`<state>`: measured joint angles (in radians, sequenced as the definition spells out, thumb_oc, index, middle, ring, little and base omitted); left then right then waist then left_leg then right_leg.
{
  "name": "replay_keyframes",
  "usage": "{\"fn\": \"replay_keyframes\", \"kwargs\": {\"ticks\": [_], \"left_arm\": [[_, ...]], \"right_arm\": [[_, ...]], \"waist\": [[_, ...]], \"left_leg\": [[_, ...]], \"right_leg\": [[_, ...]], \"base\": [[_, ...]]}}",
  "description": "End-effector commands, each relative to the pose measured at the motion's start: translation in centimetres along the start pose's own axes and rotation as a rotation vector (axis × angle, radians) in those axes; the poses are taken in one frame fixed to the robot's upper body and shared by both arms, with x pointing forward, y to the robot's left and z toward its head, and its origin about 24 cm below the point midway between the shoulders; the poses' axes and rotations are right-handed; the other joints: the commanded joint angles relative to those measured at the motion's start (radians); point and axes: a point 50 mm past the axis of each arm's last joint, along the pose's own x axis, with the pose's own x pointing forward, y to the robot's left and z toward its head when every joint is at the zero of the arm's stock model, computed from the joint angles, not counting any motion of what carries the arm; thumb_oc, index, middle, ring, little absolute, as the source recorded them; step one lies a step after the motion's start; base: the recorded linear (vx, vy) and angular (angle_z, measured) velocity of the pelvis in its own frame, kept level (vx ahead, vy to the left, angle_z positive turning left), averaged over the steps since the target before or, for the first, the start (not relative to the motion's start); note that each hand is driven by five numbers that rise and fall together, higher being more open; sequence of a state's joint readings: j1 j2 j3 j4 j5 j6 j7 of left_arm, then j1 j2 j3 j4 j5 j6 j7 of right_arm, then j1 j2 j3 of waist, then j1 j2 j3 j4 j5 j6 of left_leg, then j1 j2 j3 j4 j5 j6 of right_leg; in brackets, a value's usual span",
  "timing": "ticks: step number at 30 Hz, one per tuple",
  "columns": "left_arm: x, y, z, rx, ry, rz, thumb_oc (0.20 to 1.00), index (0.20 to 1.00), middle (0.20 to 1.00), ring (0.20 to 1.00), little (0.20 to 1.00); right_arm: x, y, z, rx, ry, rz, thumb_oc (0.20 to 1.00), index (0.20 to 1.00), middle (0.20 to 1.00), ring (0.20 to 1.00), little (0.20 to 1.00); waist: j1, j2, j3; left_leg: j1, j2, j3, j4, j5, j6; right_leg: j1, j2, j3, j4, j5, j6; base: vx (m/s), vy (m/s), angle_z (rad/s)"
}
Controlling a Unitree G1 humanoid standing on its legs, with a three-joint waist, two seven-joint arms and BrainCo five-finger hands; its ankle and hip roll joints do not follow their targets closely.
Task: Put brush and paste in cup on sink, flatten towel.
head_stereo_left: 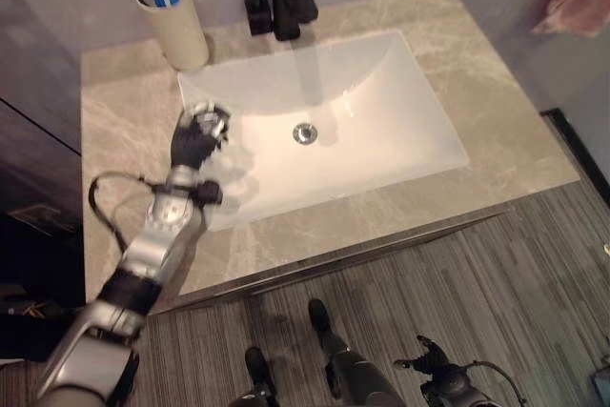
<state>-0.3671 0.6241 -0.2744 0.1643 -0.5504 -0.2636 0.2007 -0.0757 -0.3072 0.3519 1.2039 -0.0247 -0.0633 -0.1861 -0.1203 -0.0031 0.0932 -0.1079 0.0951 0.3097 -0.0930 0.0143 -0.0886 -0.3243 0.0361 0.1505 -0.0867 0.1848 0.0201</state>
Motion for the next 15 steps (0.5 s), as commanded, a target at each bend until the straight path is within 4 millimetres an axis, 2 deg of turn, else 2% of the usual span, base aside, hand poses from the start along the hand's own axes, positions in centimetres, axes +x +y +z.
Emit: {"fn": "replay_keyframes", "kwargs": {"ticks": [1, 3, 5, 8, 12, 15], "left_arm": [[0.3, 2.1, 2.5, -0.038, -0.147, 0.055, 0.200, 0.200, 0.200, 0.200, 0.200], [-0.5, 2.5, 2.1, -0.055, -0.137, 0.075, 0.200, 0.200, 0.200, 0.200, 0.200], [-1.9, 3.7, 1.3, -0.052, -0.108, 0.124, 0.200, 0.200, 0.200, 0.200, 0.200], [-3.7, 6.0, 0.2, 0.049, -0.038, 0.203, 0.200, 0.200, 0.200, 0.200, 0.200], [-4.1, 7.0, -1.1, 0.126, 0.041, 0.234, 0.200, 0.200, 0.200, 0.200, 0.200], [-3.4, 7.1, -1.5, 0.151, 0.075, 0.240, 0.200, 0.200, 0.200, 0.200, 0.200]], "right_arm": [[-0.4, -0.5, -2.4, -0.040, 0.071, 0.013, 1.000, 1.000, 1.000, 1.000, 1.000], [-0.5, -0.5, -2.6, -0.032, 0.081, 0.012, 1.000, 1.000, 1.000, 1.000, 1.000], [-0.5, -0.4, -2.9, -0.019, 0.092, 0.014, 1.000, 1.000, 1.000, 1.000, 1.000], [-0.9, -0.1, -4.1, -0.002, 0.134, 0.026, 1.000, 1.000, 1.000, 1.000, 1.000], [-1.4, 0.4, -5.6, -0.013, 0.177, 0.046, 1.000, 1.000, 1.000, 1.000, 1.000], [-1.7, 0.4, -6.3, -0.025, 0.199, 0.052, 1.000, 1.000, 1.000, 1.000, 1.000]], "waist": [[0.013, -0.010, -0.033], [0.017, -0.008, -0.040], [0.029, -0.007, -0.052], [0.044, -0.001, -0.075], [0.039, 0.005, -0.085], [0.024, 0.013, -0.087]], "left_leg": [[0.029, 0.039, -0.116, 0.006, 0.016, -0.036], [0.038, 0.037, -0.118, 0.006, 0.015, -0.035], [0.053, 0.033, -0.126, 0.006, 0.012, -0.030], [0.088, 0.029, -0.131, 0.006, 0.003, -0.023], [0.115, 0.029, -0.132, 0.006, -0.002, -0.020], [0.107, 0.028, -0.132, 0.006, 0.000, -0.022]], "right_leg": [[0.045, -0.095, -0.041, -0.001, -0.050, 0.115], [0.058, -0.096, -0.046, -0.001, -0.052, 0.115], [0.079, -0.099, -0.054, -0.001, -0.055, 0.117], [0.124, -0.103, -0.070, 0.002, -0.072, 0.114], [0.162, -0.103, -0.079, 0.004, -0.087, 0.108], [0.160, -0.102, -0.077, 0.001, -0.086, 0.108]], "base": [[0.00, 0.000, 0.00], [-0.01, 0.010, 0.05], [0.00, 0.020, 0.17], [0.02, 0.016, 0.14], [0.05, 0.009, 0.16], [0.01, -0.001, 0.01]]}}
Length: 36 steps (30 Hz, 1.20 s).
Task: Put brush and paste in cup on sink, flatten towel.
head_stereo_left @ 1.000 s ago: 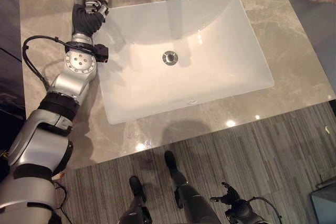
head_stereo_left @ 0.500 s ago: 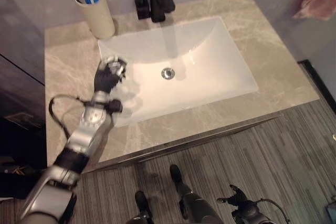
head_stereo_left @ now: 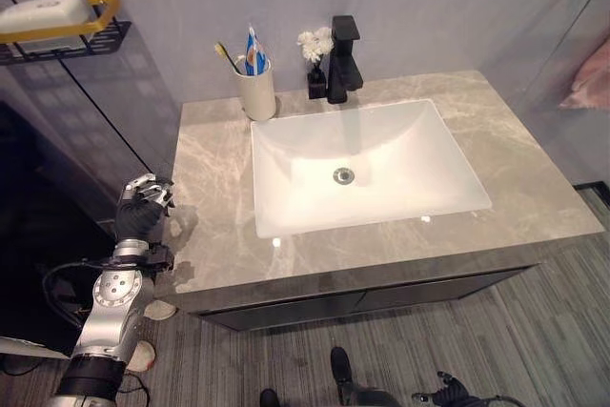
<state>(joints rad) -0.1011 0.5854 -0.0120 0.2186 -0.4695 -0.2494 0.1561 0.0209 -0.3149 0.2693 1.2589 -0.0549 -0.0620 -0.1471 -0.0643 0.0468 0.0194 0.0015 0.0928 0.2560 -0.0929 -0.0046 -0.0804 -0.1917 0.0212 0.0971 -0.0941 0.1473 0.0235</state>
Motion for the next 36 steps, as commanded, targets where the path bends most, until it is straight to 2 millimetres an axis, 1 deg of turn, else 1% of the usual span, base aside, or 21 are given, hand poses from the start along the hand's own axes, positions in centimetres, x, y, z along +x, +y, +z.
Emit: {"fn": "replay_keyframes", "kwargs": {"ticks": [1, 2, 3, 4, 6, 8, 10, 11, 12, 16, 19, 20, 22, 24, 26, 29, 30, 32, 36], "left_arm": [[2.7, 0.5, 3.3, 0.117, -0.124, 0.003, 0.200, 0.200, 0.200, 0.200, 0.200], [2.8, 0.5, 3.3, 0.118, -0.125, 0.002, 0.200, 0.200, 0.200, 0.200, 0.200], [3.3, 0.5, 4.2, 0.183, -0.153, -0.008, 0.200, 0.200, 0.200, 0.200, 0.200], [4.5, 0.2, 5.8, 0.243, -0.199, -0.017, 0.200, 0.200, 0.200, 0.200, 0.200], [5.0, 0.1, 6.2, 0.258, -0.211, -0.010, 0.200, 0.200, 0.200, 0.200, 0.200], [6.1, 0.4, 7.1, 0.298, -0.225, 0.010, 0.200, 0.200, 0.200, 0.200, 0.200], [8.5, 0.2, 8.3, 0.318, -0.218, 0.061, 0.200, 0.200, 0.200, 0.200, 0.200], [9.7, 0.2, 9.5, 0.313, -0.233, 0.097, 0.200, 0.200, 0.200, 0.200, 0.200], [9.8, 0.2, 9.6, 0.313, -0.235, 0.096, 0.200, 0.200, 0.200, 0.200, 0.200], [11.3, -0.1, 11.3, 0.344, -0.254, 0.146, 0.200, 0.200, 0.200, 0.200, 0.200], [12.4, 0.3, 12.3, 0.362, -0.248, 0.198, 0.200, 0.200, 0.200, 0.200, 0.200], [13.2, 0.5, 13.4, 0.364, -0.253, 0.247, 0.200, 0.200, 0.200, 0.200, 0.200], [13.2, 0.5, 13.4, 0.364, -0.254, 0.247, 0.200, 0.200, 0.200, 0.200, 0.200], [13.6, 0.3, 14.0, 0.364, -0.258, 0.274, 0.200, 0.200, 0.200, 0.200, 0.200], [13.9, 0.6, 14.3, 0.370, -0.251, 0.321, 0.200, 0.200, 0.200, 0.200, 0.200], [14.1, -0.3, 14.3, 0.333, -0.252, 0.350, 0.200, 0.200, 0.200, 0.200, 0.200], [14.1, -0.8, 14.3, 0.331, -0.261, 0.351, 0.200, 0.200, 0.200, 0.200, 0.200], [14.0, -1.0, 14.1, 0.330, -0.260, 0.353, 0.200, 0.200, 0.200, 0.200, 0.200], [14.3, -2.4, 13.7, 0.330, -0.243, 0.351, 0.200, 0.200, 0.200, 0.200, 0.200]], "right_arm": [[-0.1, -0.4, -1.3, -0.054, 0.046, 0.008, 1.000, 1.000, 1.000, 1.000, 1.000], [-0.1, -0.4, -1.3, -0.053, 0.046, 0.008, 1.000, 1.000, 1.000, 1.000, 1.000], [-0.1, -0.6, -1.2, -0.052, 0.042, 0.004, 1.000, 1.000, 1.000, 1.000, 1.000], [0.0, -1.2, -1.2, -0.060, 0.044, -0.014, 1.000, 1.000, 1.000, 1.000, 1.000], [0.0, -1.3, -1.2, -0.058, 0.044, -0.015, 1.000, 1.000, 1.000, 1.000, 1.000], [0.0, -1.6, -0.9, -0.063, 0.031, -0.020, 1.000, 1.000, 1.000, 1.000, 1.000], [0.1, -1.9, -0.8, -0.078, 0.034, -0.024, 1.000, 1.000, 1.000, 1.000, 1.000], [0.2, -2.4, -0.2, -0.054, 0.017, -0.045, 1.000, 1.000, 1.000, 1.000, 1.000], [0.2, -2.4, -0.2, -0.051, 0.016, -0.045, 1.000, 1.000, 1.000, 1.000, 1.000], [0.4, -2.6, 0.8, -0.028, -0.016, -0.060, 1.000, 1.000, 1.000, 1.000, 1.000], [0.4, -2.6, 1.2, -0.008, -0.028, -0.066, 1.000, 1.000, 1.000, 1.000, 1.000], [0.5, -2.4, 2.1, 0.005, -0.058, -0.070, 1.000, 1.000, 1.000, 1.000, 1.000], [0.5, -2.4, 2.1, 0.006, -0.058, -0.070, 1.000, 1.000, 1.000, 1.000, 1.000], [0.5, -2.2, 2.7, 0.013, -0.078, -0.068, 1.000, 1.000, 1.000, 1.000, 1.000], [0.5, -1.8, 3.2, 0.014, -0.100, -0.059, 1.000, 1.000, 1.000, 1.000, 1.000], [0.5, -1.6, 3.6, 0.016, -0.110, -0.060, 1.000, 1.000, 1.000, 1.000, 1.000], [0.5, -1.5, 3.8, 0.009, -0.121, -0.059, 1.000, 1.000, 1.000, 1.000, 1.000], [0.5, -1.5, 3.7, 0.006, -0.121, -0.060, 1.000, 1.000, 1.000, 1.000, 1.000], [0.6, -1.8, 3.9, -0.004, -0.119, -0.074, 1.000, 1.000, 1.000, 1.000, 1.000]], "waist": [[-0.035, -0.034, -0.012], [-0.035, -0.034, -0.013], [-0.037, -0.031, -0.011], [-0.045, -0.025, -0.001], [-0.044, -0.024, -0.004], [-0.051, -0.028, 0.006], [-0.061, -0.033, 0.023], [-0.071, -0.032, 0.040], [-0.069, -0.033, 0.041], [-0.077, -0.035, 0.070], [-0.085, -0.029, 0.083], [-0.089, -0.026, 0.097], [-0.088, -0.026, 0.098], [-0.090, -0.022, 0.107], [-0.090, -0.023, 0.109], [-0.089, -0.016, 0.116], [-0.088, -0.017, 0.112], [-0.088, -0.014, 0.109], [-0.083, -0.003, 0.097]], "left_leg": [[-0.011, 0.030, -0.079, 0.006, 0.022, -0.030], [-0.013, 0.029, -0.079, 0.006, 0.022, -0.030], [-0.026, 0.028, -0.080, 0.006, 0.025, -0.030], [-0.060, 0.023, -0.076, 0.006, 0.028, -0.030], [-0.077, 0.024, -0.067, 0.006, 0.029, -0.031], [-0.094, 0.030, -0.052, 0.006, 0.038, -0.032], [-0.117, 0.049, -0.040, 0.006, 0.055, -0.039], [-0.125, 0.055, -0.034, 0.006, 0.061, -0.043], [-0.125, 0.055, -0.034, 0.006, 0.061, -0.044], [-0.156, 0.065, -0.042, 0.006, 0.077, -0.051], [-0.181, 0.074, -0.052, 0.006, 0.082, -0.057], [-0.206, 0.078, -0.059, 0.006, 0.091, -0.063], [-0.206, 0.078, -0.059, 0.006, 0.091, -0.064], [-0.217, 0.081, -0.063, 0.006, 0.094, -0.066], [-0.226, 0.081, -0.067, 0.006, 0.098, -0.069], [-0.226, 0.083, -0.071, 0.006, 0.095, -0.072], [-0.230, 0.082, -0.077, 0.006, 0.098, -0.073], [-0.231, 0.082, -0.079, 0.006, 0.098, -0.073], [-0.236, 0.080, -0.089, 0.006, 0.097, -0.076]], "right_leg": [[0.018, -0.087, -0.023, 0.007, -0.045, 0.105], [0.016, -0.087, -0.023, 0.007, -0.044, 0.105], [0.003, -0.088, -0.021, 0.007, -0.040, 0.107], [-0.044, -0.087, -0.008, 0.007, -0.025, 0.114], [-0.065, -0.085, -0.002, 0.007, -0.021, 0.116], [-0.093, -0.078, 0.010, 0.007, -0.011, 0.114], [-0.123, -0.066, 0.021, 0.007, -0.006, 0.109], [-0.140, -0.059, 0.025, 0.007, -0.003, 0.108], [-0.141, -0.059, 0.025, 0.007, -0.002, 0.107], [-0.168, -0.053, 0.025, 0.007, 0.004, 0.106], [-0.186, -0.051, 0.016, 0.007, 0.004, 0.107], [-0.202, -0.051, 0.010, 0.007, 0.007, 0.107], [-0.202, -0.051, 0.010, 0.007, 0.007, 0.107], [-0.209, -0.052, 0.005, 0.007, 0.008, 0.107], [-0.217, -0.055, 0.002, 0.007, 0.011, 0.107], [-0.213, -0.058, -0.005, 0.007, 0.006, 0.107], [-0.215, -0.061, -0.007, 0.007, 0.005, 0.105], [-0.215, -0.062, -0.009, 0.007, 0.003, 0.104], [-0.208, -0.068, -0.026, 0.007, -0.007, 0.105]], "base": [[0.00, 0.000, 0.00], [-0.02, -0.005, -0.05], [-0.12, 0.005, -0.10], [-0.13, 0.004, -0.12], [-0.07, -0.008, -0.08], [-0.02, -0.060, -0.19], [0.02, -0.105, -0.47], [0.03, -0.062, -0.30], [0.01, -0.041, -0.24], [0.00, -0.044, -0.25], [0.04, -0.043, 0.04], [0.02, -0.040, 0.07], [0.01, -0.015, 0.02], [0.01, -0.008, -0.02], [0.01, -0.011, -0.02], [0.03, 0.000, 0.02], [0.04, -0.007, 0.03], [0.03, -0.002, 0.11], [0.03, -0.009, 0.16]]}}
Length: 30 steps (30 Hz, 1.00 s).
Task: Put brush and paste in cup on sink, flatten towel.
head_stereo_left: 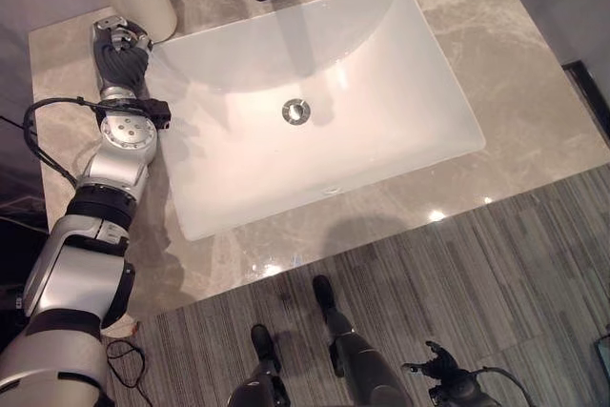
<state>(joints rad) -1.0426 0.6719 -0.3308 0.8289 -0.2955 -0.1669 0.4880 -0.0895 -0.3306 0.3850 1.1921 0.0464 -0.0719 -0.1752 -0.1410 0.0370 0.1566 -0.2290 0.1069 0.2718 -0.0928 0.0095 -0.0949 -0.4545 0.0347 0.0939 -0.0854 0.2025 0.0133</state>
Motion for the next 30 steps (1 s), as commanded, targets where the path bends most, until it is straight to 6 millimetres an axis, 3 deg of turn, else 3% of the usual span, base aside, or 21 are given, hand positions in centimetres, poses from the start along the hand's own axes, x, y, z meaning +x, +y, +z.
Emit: {"fn": "replay_keyframes", "kwargs": {"ticks": [1, 4, 6, 12, 17, 24, 30], "left_arm": [[0.0, 0.1, -1.3, 0.067, 0.055, 0.044, 0.200, 0.200, 0.200, 0.200, 0.200], [0.0, -1.0, -0.8, 0.058, 0.047, 0.024, 0.200, 0.200, 0.200, 0.200, 0.200], [-0.4, -2.7, -0.1, 0.024, 0.035, -0.013, 0.200, 0.200, 0.200, 0.200, 0.200], [-0.5, -4.4, 1.0, 0.032, 0.014, -0.038, 0.200, 0.200, 0.200, 0.200, 0.200], [-0.9, -5.8, 1.7, 0.037, -0.009, -0.079, 0.200, 0.200, 0.200, 0.200, 0.200], [0.0, -5.3, 2.8, 0.057, -0.032, -0.053, 0.200, 0.200, 0.200, 0.200, 0.200], [2.6, -2.8, 5.5, 0.095, -0.073, 0.048, 0.200, 0.200, 0.200, 0.200, 0.200]], "right_arm": [[-0.3, -0.7, -1.9, -0.017, 0.056, -0.037, 1.000, 1.000, 1.000, 1.000, 1.000], [-0.2, -0.8, -1.8, -0.024, 0.058, -0.042, 1.000, 1.000, 1.000, 1.000, 1.000], [-0.2, -1.0, -1.8, -0.029, 0.062, -0.049, 1.000, 1.000, 1.000, 1.000, 1.000], [0.0, -1.2, -0.8, -0.021, 0.028, -0.060, 1.000, 1.000, 1.000, 1.000, 1.000], [-0.1, -1.1, -1.4, -0.017, 0.047, -0.060, 1.000, 1.000, 1.000, 1.000, 1.000], [0.0, -1.0, -0.7, -0.005, 0.025, -0.059, 1.000, 1.000, 1.000, 1.000, 1.000], [-0.2, -0.6, -1.2, 0.028, 0.020, -0.049, 1.000, 1.000, 1.000, 1.000, 1.000]], "waist": [[-0.006, 0.011, -0.042], [-0.003, 0.017, -0.045], [0.003, 0.024, -0.048], [0.008, 0.032, -0.052], [0.005, 0.042, -0.053], [0.000, 0.046, -0.053], [-0.018, 0.040, -0.036]], "left_leg": [[-0.011, 0.067, -0.111, 0.006, 0.085, -0.062], [-0.018, 0.067, -0.122, 0.006, 0.087, -0.064], [-0.025, 0.067, -0.135, 0.006, 0.090, -0.067], [-0.059, 0.077, -0.161, 0.006, 0.106, -0.082], [-0.088, 0.077, -0.183, 0.006, 0.115, -0.090], [-0.125, 0.070, -0.199, 0.006, 0.126, -0.097], [-0.163, 0.065, -0.200, 0.006, 0.129, -0.096]], "right_leg": [[0.056, -0.084, -0.030, -0.002, -0.064, 0.115], [0.060, -0.089, -0.045, -0.002, -0.068, 0.115], [0.070, -0.095, -0.068, -0.002, -0.075, 0.113], [0.079, -0.101, -0.115, -0.002, -0.082, 0.112], [0.089, -0.110, -0.155, -0.002, -0.092, 0.110], [0.070, -0.113, -0.163, -0.002, -0.082, 0.112], [0.024, -0.116, -0.141, -0.002, -0.062, 0.120]], "base": [[0.02, -0.026, 0.08], [0.02, -0.031, 0.18], [0.04, -0.038, 0.28], [0.02, -0.046, 0.39], [0.01, -0.034, 0.32], [0.00, 0.003, 0.14], [-0.02, 0.006, 0.01]]}}
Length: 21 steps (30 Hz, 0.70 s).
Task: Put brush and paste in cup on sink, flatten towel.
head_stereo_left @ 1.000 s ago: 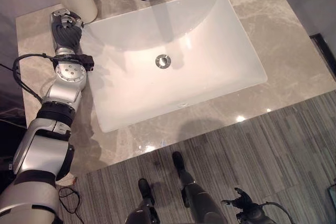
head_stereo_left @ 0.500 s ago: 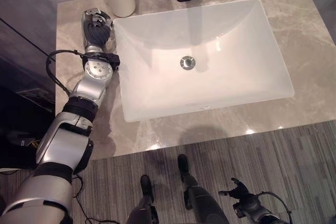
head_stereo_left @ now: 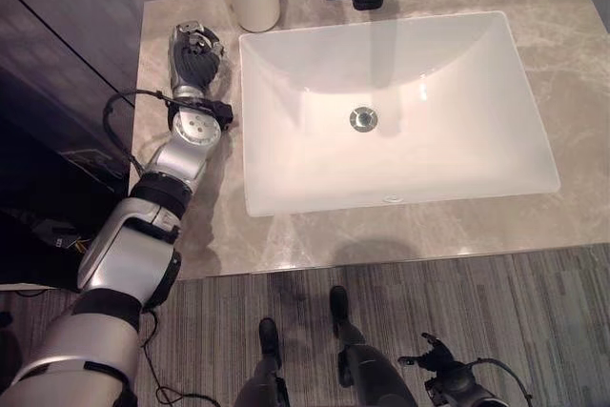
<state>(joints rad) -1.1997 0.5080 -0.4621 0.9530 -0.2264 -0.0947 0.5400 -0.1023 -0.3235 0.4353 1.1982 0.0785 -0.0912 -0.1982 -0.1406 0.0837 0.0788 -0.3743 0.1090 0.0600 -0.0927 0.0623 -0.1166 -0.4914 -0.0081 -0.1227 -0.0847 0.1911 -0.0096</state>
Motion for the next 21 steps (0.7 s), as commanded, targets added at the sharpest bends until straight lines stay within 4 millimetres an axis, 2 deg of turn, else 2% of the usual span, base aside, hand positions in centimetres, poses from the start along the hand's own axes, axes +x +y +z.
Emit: {"fn": "replay_keyframes", "kwargs": {"ticks": [1, 6, 11, 21], "left_arm": [[2.7, 4.0, 2.8, 0.036, -0.066, 0.147, 0.200, 0.200, 0.200, 0.200, 0.200], [3.7, 5.6, 3.8, 0.041, -0.057, 0.179, 0.200, 0.200, 0.200, 0.200, 0.200], [3.9, 5.8, 3.8, 0.042, -0.049, 0.181, 0.200, 0.200, 0.200, 0.200, 0.200], [2.7, 3.2, 4.3, 0.048, -0.157, 0.054, 0.200, 0.200, 0.200, 0.200, 0.200]], "right_arm": [[-0.3, -1.1, -1.8, 0.035, 0.048, -0.047, 1.000, 1.000, 1.000, 1.000, 1.000], [-0.7, -1.2, -3.2, 0.050, 0.092, -0.053, 1.000, 1.000, 1.000, 1.000, 1.000], [-0.9, -0.9, -3.9, 0.051, 0.111, -0.045, 1.000, 1.000, 1.000, 1.000, 1.000], [-0.8, -0.7, -2.9, 0.091, 0.049, -0.030, 1.000, 1.000, 1.000, 1.000, 1.000]], "waist": [[-0.019, -0.008, 0.040], [-0.033, -0.009, 0.045], [-0.040, -0.013, 0.046], [-0.044, -0.021, 0.039]], "left_leg": [[-0.022, 0.061, 0.011, 0.005, 0.081, -0.074], [-0.038, 0.060, 0.019, 0.005, 0.078, -0.073], [-0.047, 0.059, 0.023, 0.005, 0.078, -0.073], [-0.062, 0.066, 0.030, 0.005, 0.082, -0.077]], "right_leg": [[0.057, -0.075, 0.075, -0.003, -0.048, 0.143], [0.031, -0.075, 0.092, -0.003, -0.036, 0.145], [0.019, -0.074, 0.101, -0.003, -0.031, 0.144], [-0.004, -0.064, 0.114, -0.003, -0.027, 0.142]], "base": [[0.00, 0.000, 0.00], [0.00, 0.014, -0.03], [0.00, 0.007, -0.09], [0.00, -0.004, -0.02]]}}
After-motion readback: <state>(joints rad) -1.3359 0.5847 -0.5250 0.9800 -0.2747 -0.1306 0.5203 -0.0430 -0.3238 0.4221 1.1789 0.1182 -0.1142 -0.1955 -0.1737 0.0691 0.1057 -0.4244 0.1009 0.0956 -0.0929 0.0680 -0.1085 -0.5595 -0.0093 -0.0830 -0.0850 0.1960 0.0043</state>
